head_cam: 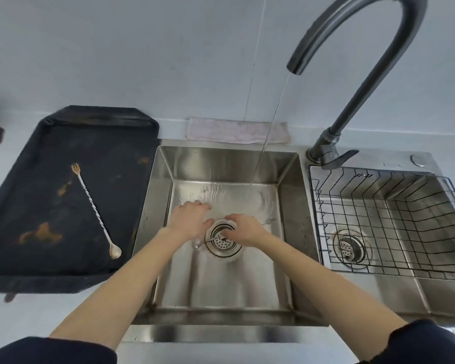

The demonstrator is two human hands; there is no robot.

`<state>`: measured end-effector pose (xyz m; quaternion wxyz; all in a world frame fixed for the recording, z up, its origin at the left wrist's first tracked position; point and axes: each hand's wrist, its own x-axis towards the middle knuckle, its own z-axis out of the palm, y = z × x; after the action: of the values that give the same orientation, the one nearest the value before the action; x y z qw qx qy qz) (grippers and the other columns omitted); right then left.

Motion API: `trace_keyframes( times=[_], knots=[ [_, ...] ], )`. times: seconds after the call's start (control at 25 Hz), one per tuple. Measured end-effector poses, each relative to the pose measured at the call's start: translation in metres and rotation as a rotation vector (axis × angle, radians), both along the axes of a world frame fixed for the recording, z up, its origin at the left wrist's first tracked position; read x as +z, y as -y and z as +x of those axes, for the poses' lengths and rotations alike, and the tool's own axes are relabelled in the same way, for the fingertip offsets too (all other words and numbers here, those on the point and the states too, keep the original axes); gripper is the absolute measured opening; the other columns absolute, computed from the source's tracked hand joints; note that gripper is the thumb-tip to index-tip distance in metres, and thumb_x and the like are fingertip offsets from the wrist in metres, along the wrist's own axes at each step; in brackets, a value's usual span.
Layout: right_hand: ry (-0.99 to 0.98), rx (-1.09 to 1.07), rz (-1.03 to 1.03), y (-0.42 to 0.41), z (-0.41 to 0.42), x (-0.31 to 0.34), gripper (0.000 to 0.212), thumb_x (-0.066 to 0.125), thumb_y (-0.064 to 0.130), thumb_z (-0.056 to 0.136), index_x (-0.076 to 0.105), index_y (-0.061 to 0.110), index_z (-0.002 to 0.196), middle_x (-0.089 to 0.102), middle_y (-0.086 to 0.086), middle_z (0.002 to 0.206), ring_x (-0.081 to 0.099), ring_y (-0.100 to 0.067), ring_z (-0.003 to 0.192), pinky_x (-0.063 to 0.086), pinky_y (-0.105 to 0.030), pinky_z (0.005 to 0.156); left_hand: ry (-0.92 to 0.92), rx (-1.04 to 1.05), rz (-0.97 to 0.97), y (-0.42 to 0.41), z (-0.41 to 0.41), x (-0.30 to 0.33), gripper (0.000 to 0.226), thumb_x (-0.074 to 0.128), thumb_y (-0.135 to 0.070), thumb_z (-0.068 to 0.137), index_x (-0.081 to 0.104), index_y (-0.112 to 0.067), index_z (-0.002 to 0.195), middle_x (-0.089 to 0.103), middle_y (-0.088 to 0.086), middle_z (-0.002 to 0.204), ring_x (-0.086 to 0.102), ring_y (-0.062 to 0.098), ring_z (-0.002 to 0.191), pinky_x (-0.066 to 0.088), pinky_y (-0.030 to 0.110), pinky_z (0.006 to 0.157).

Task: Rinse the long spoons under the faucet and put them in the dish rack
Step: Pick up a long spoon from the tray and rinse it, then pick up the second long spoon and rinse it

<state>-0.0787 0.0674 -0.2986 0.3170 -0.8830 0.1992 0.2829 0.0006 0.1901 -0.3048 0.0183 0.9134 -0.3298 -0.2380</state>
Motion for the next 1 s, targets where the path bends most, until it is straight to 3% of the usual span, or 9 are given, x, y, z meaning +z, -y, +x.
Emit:
trace_keyframes(
  times=[0.16, 0.36, 0.56, 0.8, 1.0],
  knots=[
    [0.119, 0.011, 0.005, -0.028, 0.005, 0.027, 0.046, 0.052, 0.026, 0.091, 0.044, 0.013, 0.135, 0.049, -0.008, 0.141, 0.046, -0.025, 0.129, 0.037, -0.034, 0.106, 0.054, 0.108, -0.108, -0.038, 0.004, 0.029, 0.040, 0.043, -0.034, 0.092, 0.047, -0.018, 0.129, 0.056, 0.006, 0.127, 0.053, 0.026, 0.118, 0.042, 0.039, 0.096],
    [0.251, 0.051, -0.004, -0.081, 0.023, 0.045, 0.033, 0.051, 0.022, 0.090, 0.058, 0.011, 0.120, 0.063, -0.010, 0.123, 0.055, -0.027, 0.117, 0.045, -0.037, 0.100, 0.094, 0.295, -0.256, -0.096, 0.014, 0.054, 0.031, 0.044, -0.026, 0.093, 0.056, -0.010, 0.117, 0.059, 0.013, 0.113, 0.058, 0.028, 0.098, 0.046, 0.036, 0.084],
    [0.320, 0.088, 0.024, -0.140, 0.042, 0.056, 0.028, 0.048, 0.019, 0.092, 0.059, 0.008, 0.116, 0.064, -0.013, 0.119, 0.057, -0.030, 0.112, 0.048, -0.039, 0.098, 0.078, 0.544, -0.231, -0.152, 0.030, 0.053, 0.025, 0.050, -0.024, 0.092, 0.058, -0.008, 0.109, 0.065, 0.014, 0.106, 0.063, 0.025, 0.089, 0.053, 0.037, 0.083],
    [0.298, 0.155, -0.029, -0.185, 0.065, 0.046, 0.026, 0.050, 0.021, 0.091, 0.063, 0.011, 0.111, 0.066, -0.012, 0.115, 0.060, -0.032, 0.108, 0.051, -0.040, 0.092, 0.013, 0.678, -0.119, -0.175, 0.043, 0.034, 0.027, 0.052, -0.032, 0.090, 0.059, -0.008, 0.101, 0.065, 0.014, 0.108, 0.062, 0.031, 0.099, 0.050, 0.039, 0.085],
    [0.239, 0.174, -0.135, -0.203, 0.082, 0.033, 0.028, 0.050, 0.029, 0.092, 0.064, 0.008, 0.105, 0.067, -0.014, 0.108, 0.062, -0.034, 0.101, 0.051, -0.036, 0.080, -0.042, 0.742, -0.118, -0.179, 0.057, 0.019, 0.035, 0.051, -0.038, 0.090, 0.060, -0.005, 0.097, 0.066, 0.016, 0.105, 0.062, 0.033, 0.097, 0.050, 0.039, 0.081]
  ],
)
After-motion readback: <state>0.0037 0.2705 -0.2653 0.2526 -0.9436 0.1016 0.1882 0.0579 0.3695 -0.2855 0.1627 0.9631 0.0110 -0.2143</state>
